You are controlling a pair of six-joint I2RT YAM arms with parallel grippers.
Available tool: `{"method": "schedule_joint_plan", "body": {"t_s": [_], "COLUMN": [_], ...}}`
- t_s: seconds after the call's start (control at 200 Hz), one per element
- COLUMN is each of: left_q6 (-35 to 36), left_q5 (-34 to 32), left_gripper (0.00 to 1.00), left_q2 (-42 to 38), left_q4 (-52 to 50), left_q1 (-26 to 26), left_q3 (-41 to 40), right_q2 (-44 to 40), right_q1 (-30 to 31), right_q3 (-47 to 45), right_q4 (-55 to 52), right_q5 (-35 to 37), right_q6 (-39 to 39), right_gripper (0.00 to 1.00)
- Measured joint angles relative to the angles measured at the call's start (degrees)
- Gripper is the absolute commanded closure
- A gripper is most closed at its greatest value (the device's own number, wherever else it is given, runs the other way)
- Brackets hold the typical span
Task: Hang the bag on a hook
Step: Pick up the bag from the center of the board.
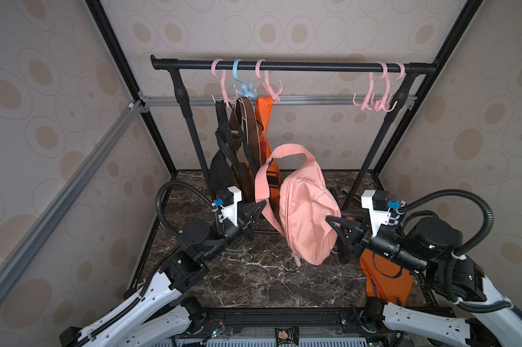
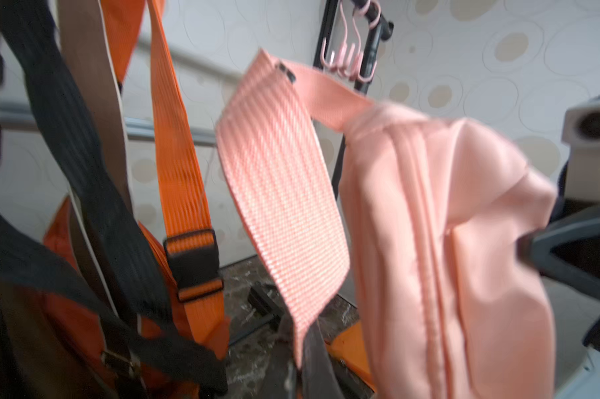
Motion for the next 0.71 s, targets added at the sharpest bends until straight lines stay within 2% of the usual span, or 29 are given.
{"method": "schedule_joint_plan", "body": {"t_s": [0.135, 0.32, 0.51, 0.705], "left_q6": [6.99, 14.12, 21.46, 26.4], "left_q5": [-2.12, 0.42, -5.03, -10.01], "left_gripper": [1.0, 1.0, 1.0, 1.0], "left_q2": [7.78, 25.14, 41.44, 51.84], "left_q4": [-13.88, -31.69, -45.51, -49.81], "left_q1": [0.0, -1.01, -6.8, -10.45], "left_q3": [16.0, 41.13, 62.77, 80.26], "right_q2": [-0.85, -3.08, 1.22, 7.61], "right_q1": [0.0, 0.0, 0.0, 0.0], "right_q3": [-0.09, 2.01, 9.14, 11.72], "right_q4": [-0.09, 2.67, 5.9, 9.22], "right_q5": [6.97, 11.02, 6.45, 3.08], "right_q6": [-2.12, -5.88, -10.64, -17.25], "right_gripper": [0.46, 0.33, 0.3, 0.29]}}
